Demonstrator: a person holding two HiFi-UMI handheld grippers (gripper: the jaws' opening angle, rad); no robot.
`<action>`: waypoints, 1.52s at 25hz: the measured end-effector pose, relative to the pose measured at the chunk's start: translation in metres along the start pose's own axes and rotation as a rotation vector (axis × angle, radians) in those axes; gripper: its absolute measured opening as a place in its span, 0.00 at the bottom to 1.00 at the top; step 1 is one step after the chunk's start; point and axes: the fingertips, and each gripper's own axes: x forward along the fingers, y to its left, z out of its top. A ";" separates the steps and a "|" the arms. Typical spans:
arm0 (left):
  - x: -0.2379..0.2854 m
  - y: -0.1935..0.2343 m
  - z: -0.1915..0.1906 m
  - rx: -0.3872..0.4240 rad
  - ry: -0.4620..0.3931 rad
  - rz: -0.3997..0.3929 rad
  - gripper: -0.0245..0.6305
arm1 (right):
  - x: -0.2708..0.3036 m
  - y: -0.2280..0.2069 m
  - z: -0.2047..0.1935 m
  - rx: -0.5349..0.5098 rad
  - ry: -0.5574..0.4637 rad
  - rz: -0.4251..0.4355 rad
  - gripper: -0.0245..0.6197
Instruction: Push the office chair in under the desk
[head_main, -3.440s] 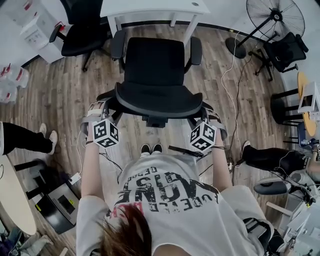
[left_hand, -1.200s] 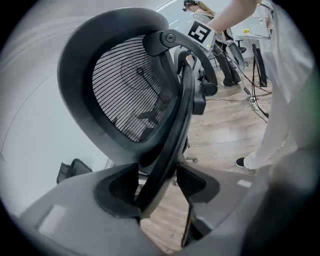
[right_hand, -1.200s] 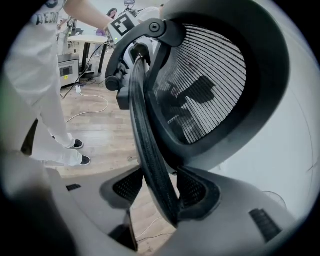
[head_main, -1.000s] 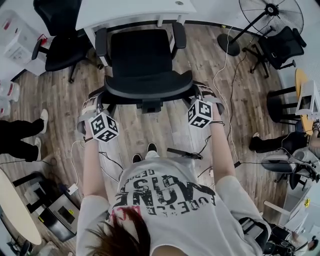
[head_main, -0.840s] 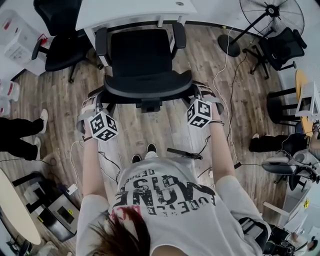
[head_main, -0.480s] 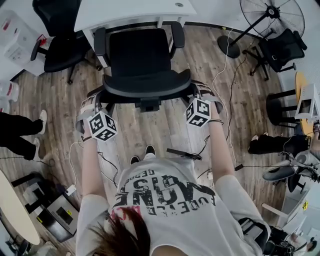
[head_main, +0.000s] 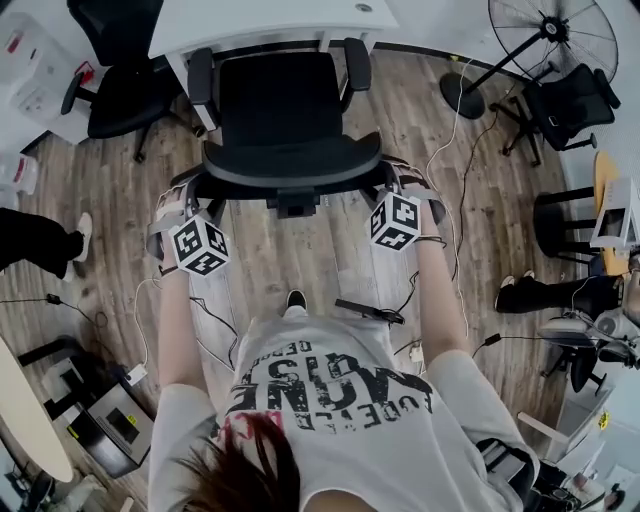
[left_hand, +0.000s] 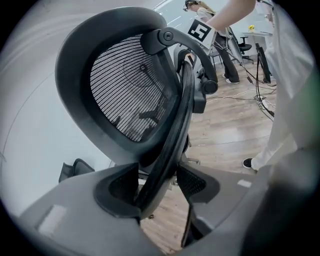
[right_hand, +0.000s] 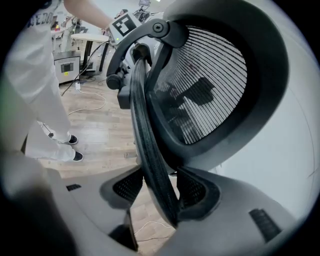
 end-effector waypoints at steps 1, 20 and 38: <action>0.001 0.001 -0.001 0.000 0.001 0.001 0.41 | 0.001 -0.001 0.001 -0.001 -0.001 0.000 0.36; 0.028 0.027 0.005 0.012 -0.009 0.030 0.41 | 0.029 -0.033 -0.004 -0.001 0.012 0.000 0.36; 0.074 0.071 0.022 0.024 -0.014 0.051 0.41 | 0.069 -0.089 -0.018 0.001 0.059 -0.001 0.36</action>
